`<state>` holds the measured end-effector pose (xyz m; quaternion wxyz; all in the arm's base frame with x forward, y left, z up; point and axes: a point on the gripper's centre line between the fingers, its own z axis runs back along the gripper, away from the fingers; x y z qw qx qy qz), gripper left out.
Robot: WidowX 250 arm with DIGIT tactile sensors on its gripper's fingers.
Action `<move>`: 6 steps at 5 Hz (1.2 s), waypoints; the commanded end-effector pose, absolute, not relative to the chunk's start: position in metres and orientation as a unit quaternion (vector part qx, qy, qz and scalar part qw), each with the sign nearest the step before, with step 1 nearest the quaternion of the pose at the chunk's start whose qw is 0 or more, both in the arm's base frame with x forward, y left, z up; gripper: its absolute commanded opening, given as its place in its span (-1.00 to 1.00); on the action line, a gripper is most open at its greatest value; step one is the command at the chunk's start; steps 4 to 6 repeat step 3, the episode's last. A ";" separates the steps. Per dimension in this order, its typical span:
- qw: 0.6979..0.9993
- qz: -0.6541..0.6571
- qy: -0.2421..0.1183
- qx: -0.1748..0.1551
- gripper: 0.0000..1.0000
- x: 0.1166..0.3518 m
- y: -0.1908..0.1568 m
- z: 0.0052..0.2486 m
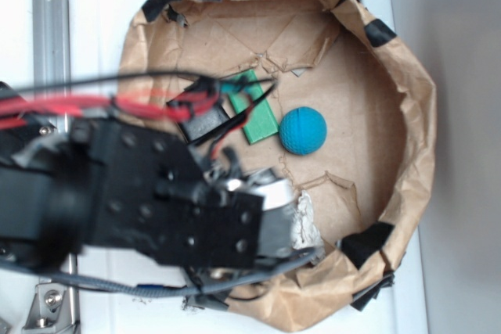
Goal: Grab the wood chip.
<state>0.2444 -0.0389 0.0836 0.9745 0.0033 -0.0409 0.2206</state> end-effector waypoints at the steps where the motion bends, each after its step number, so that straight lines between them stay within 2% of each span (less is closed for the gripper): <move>1: 0.968 0.213 -0.124 0.053 -1.00 0.293 0.001 0.160; 2: 0.971 0.201 -0.114 0.058 -1.00 0.298 -0.001 0.164; 3: 0.971 0.207 -0.110 0.052 -1.00 0.293 0.000 0.158; 6: 0.971 0.207 -0.110 0.052 -1.00 0.293 0.000 0.158</move>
